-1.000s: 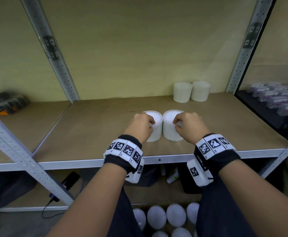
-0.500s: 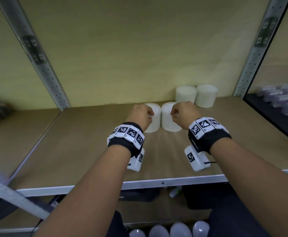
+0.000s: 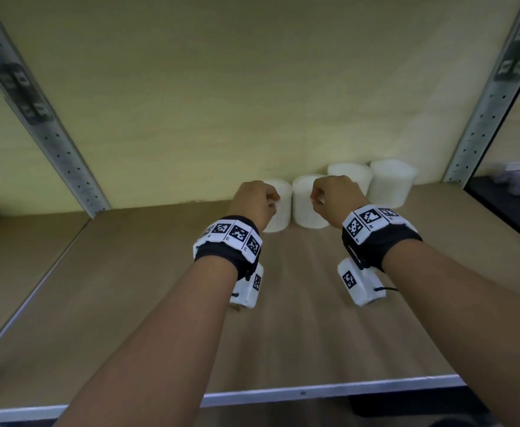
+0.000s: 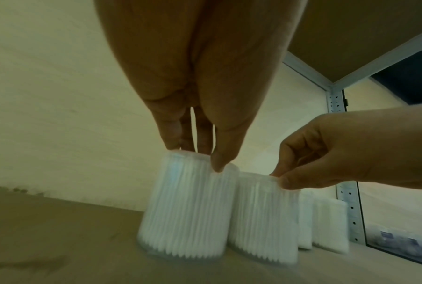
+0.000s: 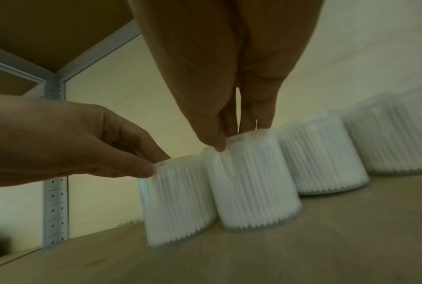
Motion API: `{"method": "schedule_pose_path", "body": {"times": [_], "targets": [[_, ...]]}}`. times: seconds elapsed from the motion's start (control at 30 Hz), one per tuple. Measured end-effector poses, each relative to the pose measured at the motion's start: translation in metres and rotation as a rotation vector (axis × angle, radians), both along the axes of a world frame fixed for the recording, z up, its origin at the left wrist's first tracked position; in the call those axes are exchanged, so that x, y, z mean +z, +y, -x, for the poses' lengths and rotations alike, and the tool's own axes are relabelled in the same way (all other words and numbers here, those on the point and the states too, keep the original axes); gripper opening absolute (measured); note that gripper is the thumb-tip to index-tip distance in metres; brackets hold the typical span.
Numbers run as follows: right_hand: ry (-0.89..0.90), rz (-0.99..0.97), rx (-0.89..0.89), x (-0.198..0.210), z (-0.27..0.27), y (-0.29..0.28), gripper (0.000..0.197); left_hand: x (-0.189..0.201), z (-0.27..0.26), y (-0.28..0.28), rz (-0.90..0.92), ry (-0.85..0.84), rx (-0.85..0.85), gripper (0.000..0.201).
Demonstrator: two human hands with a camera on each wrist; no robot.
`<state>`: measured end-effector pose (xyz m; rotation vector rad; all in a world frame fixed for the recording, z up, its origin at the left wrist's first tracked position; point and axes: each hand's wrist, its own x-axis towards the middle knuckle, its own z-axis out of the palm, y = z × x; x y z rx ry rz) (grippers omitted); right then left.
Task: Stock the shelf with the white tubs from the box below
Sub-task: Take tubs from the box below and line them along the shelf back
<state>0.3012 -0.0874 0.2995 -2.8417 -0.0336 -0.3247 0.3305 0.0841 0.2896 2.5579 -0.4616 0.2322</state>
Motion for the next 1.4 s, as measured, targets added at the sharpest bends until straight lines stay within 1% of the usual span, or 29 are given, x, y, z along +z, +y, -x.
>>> {"method": "schedule_pose_path", "body": {"times": [0.23, 0.33, 0.47, 0.63, 0.73, 0.8, 0.9, 1.1, 1.27, 1.4], "targets": [[-0.001, 0.06, -0.009, -0.002, -0.022, -0.001, 0.022, -0.003, -0.026, -0.005, 0.038, -0.004, -0.003, 0.026], [-0.01, 0.055, -0.012, -0.002, -0.027, -0.002, 0.023, -0.006, -0.032, -0.008, 0.052, -0.021, 0.004, 0.026], [0.022, 0.056, 0.005, -0.002, -0.033, -0.005, 0.025, -0.009, -0.034, -0.01, 0.061, -0.063, 0.01, 0.027], [0.088, 0.006, 0.048, 0.001, -0.03, -0.012, 0.037, -0.008, -0.032, -0.008, 0.008, -0.058, -0.004, 0.03], [0.194, 0.019, 0.087, 0.002, -0.021, -0.014, 0.054, -0.002, -0.024, -0.007, -0.087, 0.044, -0.04, 0.044], [0.233, 0.016, 0.096, 0.001, -0.01, -0.014, 0.065, 0.0, -0.014, -0.005, -0.128, 0.109, -0.046, 0.057], [0.23, -0.041, 0.089, 0.0, 0.018, -0.015, 0.07, 0.005, 0.01, -0.001, -0.139, 0.107, -0.023, 0.062], [0.225, -0.047, 0.076, 0.001, 0.094, -0.014, 0.063, 0.014, 0.083, -0.001, -0.136, 0.127, -0.037, 0.057], [0.248, -0.06, 0.051, 0.005, 0.155, -0.015, 0.057, 0.012, 0.144, -0.01, -0.121, 0.166, -0.034, 0.058], [0.242, -0.061, 0.036, 0.005, 0.2, -0.02, 0.051, 0.007, 0.186, -0.016, -0.117, 0.19, -0.067, 0.058]]}}
